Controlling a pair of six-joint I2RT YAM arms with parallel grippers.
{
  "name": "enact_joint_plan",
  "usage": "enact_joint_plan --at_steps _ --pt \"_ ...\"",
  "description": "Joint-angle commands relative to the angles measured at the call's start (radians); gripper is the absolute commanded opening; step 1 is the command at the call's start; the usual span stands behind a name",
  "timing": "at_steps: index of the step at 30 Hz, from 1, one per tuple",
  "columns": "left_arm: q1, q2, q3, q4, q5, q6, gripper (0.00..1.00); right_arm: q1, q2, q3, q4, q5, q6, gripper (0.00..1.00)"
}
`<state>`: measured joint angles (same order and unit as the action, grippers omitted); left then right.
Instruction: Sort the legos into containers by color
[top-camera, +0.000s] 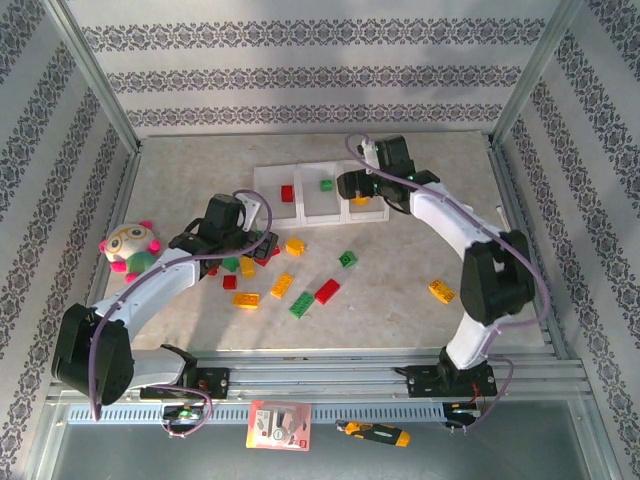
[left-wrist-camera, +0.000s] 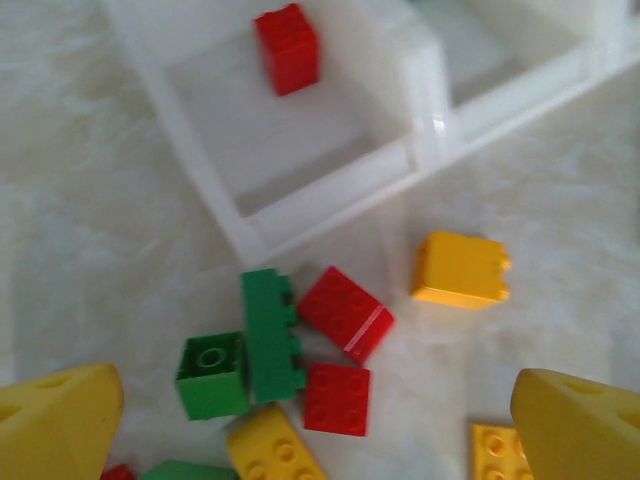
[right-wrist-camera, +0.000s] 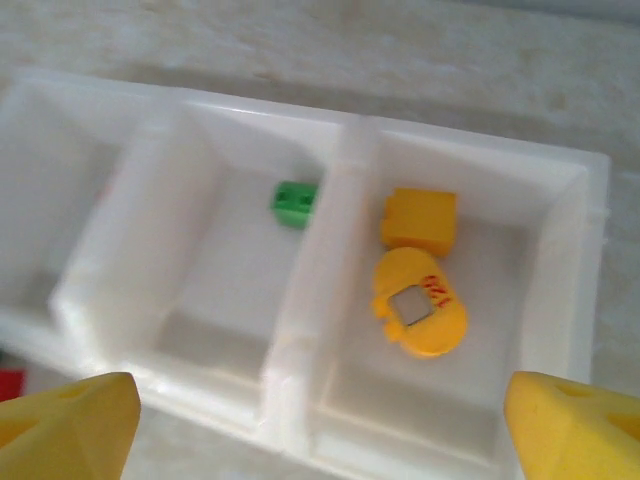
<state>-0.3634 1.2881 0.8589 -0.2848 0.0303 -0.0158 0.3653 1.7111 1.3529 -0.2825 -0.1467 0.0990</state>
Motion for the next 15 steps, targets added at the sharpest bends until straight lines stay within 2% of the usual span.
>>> enact_joint_plan --at_steps 1,5,8,11,15 --pt "0.031 0.026 0.044 -0.108 -0.167 -0.088 0.99 0.082 -0.106 -0.089 0.038 -0.089 -0.091 0.95" --pt "0.092 0.081 0.09 -0.188 -0.177 -0.063 1.0 0.174 -0.187 -0.161 0.044 -0.127 -0.089 0.96" --pt "0.131 0.144 0.151 -0.269 -0.159 0.014 1.0 0.245 -0.22 -0.195 0.048 -0.148 -0.056 0.96" --pt "0.155 0.226 0.215 -0.368 -0.167 0.113 1.0 0.31 -0.234 -0.216 0.052 -0.154 -0.039 0.97" --pt "0.206 0.308 0.27 -0.419 -0.165 0.16 0.98 0.359 -0.225 -0.221 0.049 -0.148 -0.026 0.97"
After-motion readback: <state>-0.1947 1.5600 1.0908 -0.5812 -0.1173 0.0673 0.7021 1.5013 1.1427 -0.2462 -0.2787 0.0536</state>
